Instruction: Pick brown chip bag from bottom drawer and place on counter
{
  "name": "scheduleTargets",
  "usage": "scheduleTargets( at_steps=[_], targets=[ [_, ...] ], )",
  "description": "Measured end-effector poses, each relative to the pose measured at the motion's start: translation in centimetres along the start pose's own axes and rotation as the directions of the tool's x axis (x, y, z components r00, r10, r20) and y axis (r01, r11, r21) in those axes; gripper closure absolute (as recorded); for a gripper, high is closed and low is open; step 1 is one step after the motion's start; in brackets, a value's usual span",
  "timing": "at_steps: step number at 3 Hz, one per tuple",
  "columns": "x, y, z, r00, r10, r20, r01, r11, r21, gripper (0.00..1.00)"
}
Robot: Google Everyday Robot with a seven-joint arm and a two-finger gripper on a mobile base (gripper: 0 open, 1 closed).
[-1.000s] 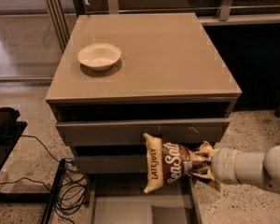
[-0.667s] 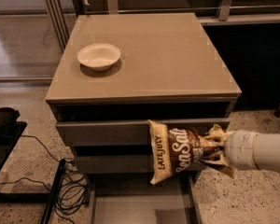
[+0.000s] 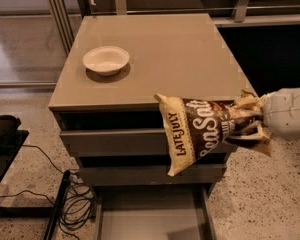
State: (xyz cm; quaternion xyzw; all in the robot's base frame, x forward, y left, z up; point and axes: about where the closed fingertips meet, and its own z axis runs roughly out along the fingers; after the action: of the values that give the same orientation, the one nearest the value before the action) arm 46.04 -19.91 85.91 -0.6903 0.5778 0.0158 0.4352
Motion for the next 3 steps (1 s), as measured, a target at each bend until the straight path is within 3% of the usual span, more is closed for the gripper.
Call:
scheduleTargets(
  at_steps=[1,3],
  targets=[
    [-3.1,-1.3,-1.7,0.997,-0.051,0.063,0.05,0.9987,0.005,1.0],
    [-3.3,-2.3,-0.9,0.995,-0.063,0.083,0.063,0.998,-0.004,1.0]
  ],
)
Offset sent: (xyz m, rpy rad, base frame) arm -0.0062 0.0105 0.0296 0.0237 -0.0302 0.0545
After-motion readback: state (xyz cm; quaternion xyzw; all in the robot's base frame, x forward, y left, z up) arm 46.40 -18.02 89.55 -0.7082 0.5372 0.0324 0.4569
